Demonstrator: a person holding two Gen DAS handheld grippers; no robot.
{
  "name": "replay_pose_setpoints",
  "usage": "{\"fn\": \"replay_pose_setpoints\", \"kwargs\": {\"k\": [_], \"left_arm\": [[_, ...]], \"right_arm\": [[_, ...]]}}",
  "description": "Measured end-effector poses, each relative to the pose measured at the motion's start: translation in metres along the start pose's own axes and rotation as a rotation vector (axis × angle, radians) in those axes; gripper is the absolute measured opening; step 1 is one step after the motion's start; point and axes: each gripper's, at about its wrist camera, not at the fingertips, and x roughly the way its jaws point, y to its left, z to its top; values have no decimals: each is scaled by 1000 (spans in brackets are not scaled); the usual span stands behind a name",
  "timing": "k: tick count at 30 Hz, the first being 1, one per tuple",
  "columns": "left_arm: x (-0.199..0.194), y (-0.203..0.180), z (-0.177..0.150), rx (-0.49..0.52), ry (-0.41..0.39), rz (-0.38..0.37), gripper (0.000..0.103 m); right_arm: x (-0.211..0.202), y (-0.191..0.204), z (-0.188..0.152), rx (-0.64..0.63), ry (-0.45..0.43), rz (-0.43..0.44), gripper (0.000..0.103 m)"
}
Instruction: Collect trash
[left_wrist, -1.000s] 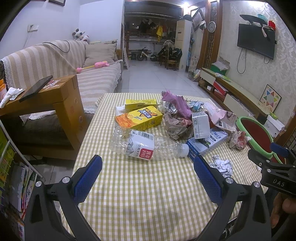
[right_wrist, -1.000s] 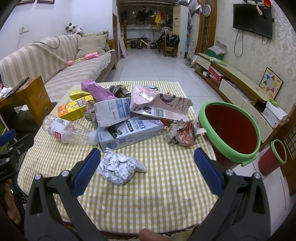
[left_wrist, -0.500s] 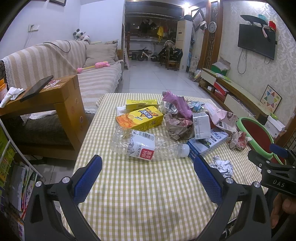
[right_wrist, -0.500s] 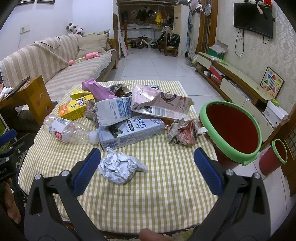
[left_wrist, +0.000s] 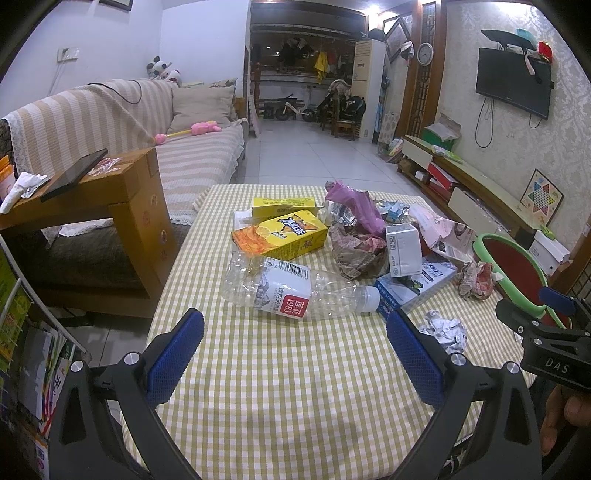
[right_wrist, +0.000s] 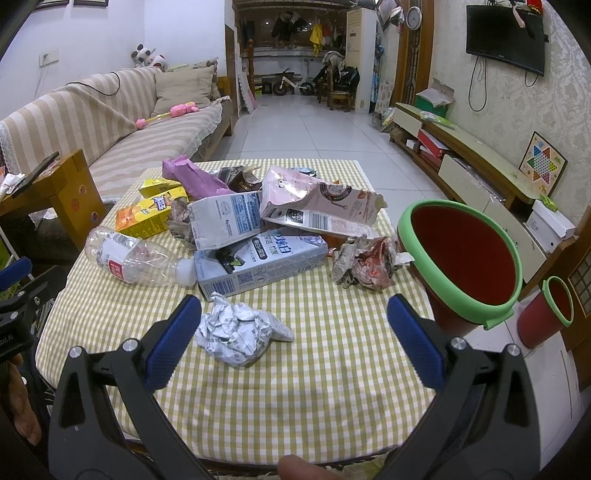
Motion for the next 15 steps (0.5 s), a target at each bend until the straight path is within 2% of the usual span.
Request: {"fn": "replay_pose_setpoints", "kwargs": {"k": [10,15], "left_arm": [[1,2,0,-2,3,0,95],[2,3,0,-3,15,4,95]], "right_arm": [[1,0,0,-2,7,2,99],[9,0,-3,-12,43,10,99]]}}
